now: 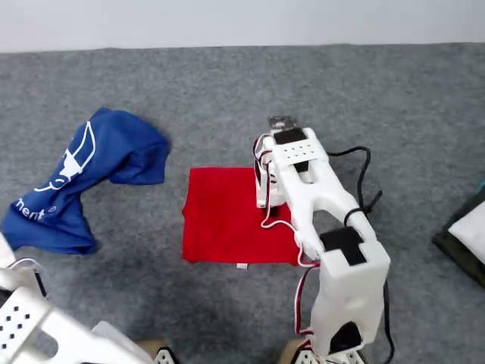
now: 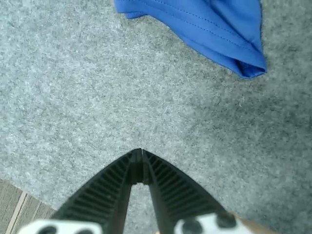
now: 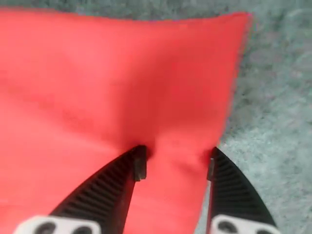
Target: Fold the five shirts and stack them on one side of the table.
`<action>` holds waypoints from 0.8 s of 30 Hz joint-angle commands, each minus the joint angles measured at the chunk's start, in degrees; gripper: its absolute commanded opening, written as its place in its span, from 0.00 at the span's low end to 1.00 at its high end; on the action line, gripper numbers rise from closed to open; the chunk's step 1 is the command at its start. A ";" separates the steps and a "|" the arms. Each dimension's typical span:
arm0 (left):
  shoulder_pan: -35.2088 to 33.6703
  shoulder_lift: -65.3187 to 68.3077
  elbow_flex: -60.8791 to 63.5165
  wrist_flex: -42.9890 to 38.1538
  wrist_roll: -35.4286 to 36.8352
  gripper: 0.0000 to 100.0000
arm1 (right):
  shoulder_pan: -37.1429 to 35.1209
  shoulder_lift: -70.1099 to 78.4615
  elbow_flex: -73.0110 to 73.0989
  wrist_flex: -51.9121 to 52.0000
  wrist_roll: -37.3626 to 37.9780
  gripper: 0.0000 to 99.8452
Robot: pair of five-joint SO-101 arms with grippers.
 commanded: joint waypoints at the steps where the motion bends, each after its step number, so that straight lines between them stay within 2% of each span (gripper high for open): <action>1: 0.35 -0.70 -0.13 -0.97 0.18 0.00 | -0.13 2.24 -0.62 -0.75 -0.62 0.21; 8: 0.35 -0.70 -0.13 -0.97 0.18 0.00 | -0.13 5.23 -0.53 -0.13 -0.62 0.20; 10: 0.35 -0.62 -0.13 -0.97 0.18 0.00 | -0.13 5.23 -0.62 -0.22 -0.62 0.15; 13: 0.35 -0.62 -0.13 -0.97 0.18 0.00 | -0.13 5.23 -0.62 -0.40 -0.26 0.00; 19: 0.35 -0.62 -0.13 -0.97 0.18 0.00 | 1.45 5.05 -0.62 1.10 -0.18 0.01; 22: 0.35 -0.62 -0.13 -0.97 0.18 0.00 | 5.05 4.35 -0.62 1.01 0.18 0.01; 24: 0.35 -0.62 -0.22 -0.97 0.18 0.00 | 7.87 3.12 -0.62 0.66 3.78 0.01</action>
